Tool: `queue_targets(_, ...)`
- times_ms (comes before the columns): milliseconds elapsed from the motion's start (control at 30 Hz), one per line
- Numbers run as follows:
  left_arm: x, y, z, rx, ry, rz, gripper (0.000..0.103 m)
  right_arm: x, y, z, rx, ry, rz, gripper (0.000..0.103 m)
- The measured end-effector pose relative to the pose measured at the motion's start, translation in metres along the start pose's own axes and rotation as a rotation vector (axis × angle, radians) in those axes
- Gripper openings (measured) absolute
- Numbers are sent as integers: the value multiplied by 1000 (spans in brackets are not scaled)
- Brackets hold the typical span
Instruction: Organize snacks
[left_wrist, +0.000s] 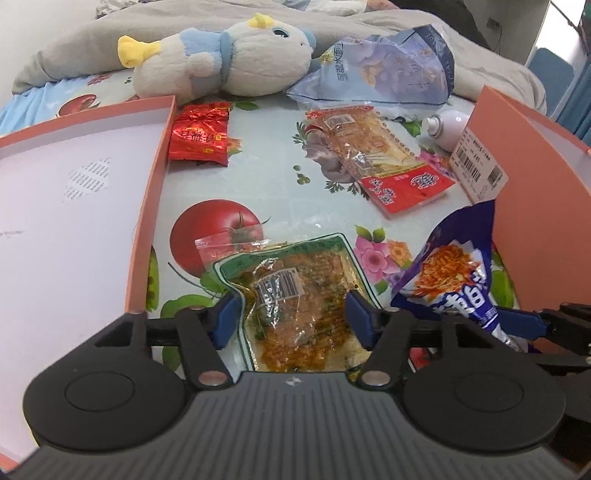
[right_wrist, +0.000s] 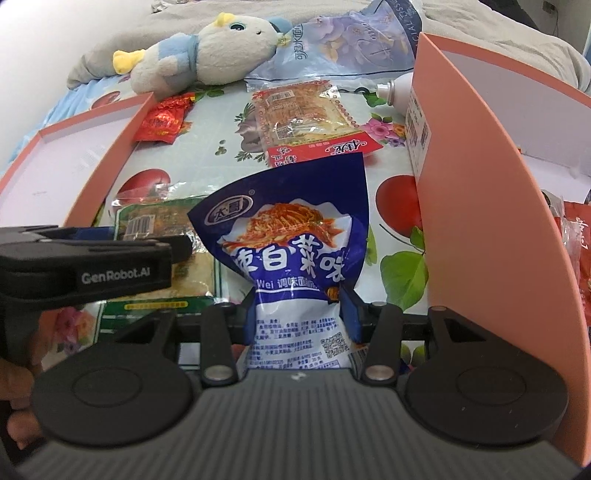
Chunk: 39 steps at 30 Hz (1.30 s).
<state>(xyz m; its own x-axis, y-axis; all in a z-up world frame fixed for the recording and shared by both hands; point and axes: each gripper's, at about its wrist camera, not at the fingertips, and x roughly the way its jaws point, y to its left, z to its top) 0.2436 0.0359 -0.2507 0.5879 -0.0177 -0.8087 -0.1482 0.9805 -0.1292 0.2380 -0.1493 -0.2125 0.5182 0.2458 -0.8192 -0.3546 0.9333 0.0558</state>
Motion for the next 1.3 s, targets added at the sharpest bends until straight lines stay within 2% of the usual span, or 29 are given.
queue_targets(33,-1,1,0,-9,0,-9,56,-1,0,0,0,1,-1,48)
queue_targets(100,-5,4,0,-25,5,-22,41,-2,-1,1,7,3,0,48)
queue_targets(200,-9,10,-2,-51,5,-49,29,-5,-1,1,17,7,-1,48)
queue_targets(400,-23,10,-5,-71,1,-72,18,-19,0,0,25,2,3,48)
queue_targets(800,-64,16,-19,-159,-20,-69,15,-51,8,-1,24,-16,18,48)
queue_targets(1067,-90,18,-19,-177,-31,-81,14,-75,9,3,23,-42,25,48)
queue_targets(1300,-113,12,-12,-172,-56,-101,10,-97,6,4,44,-63,41,48)
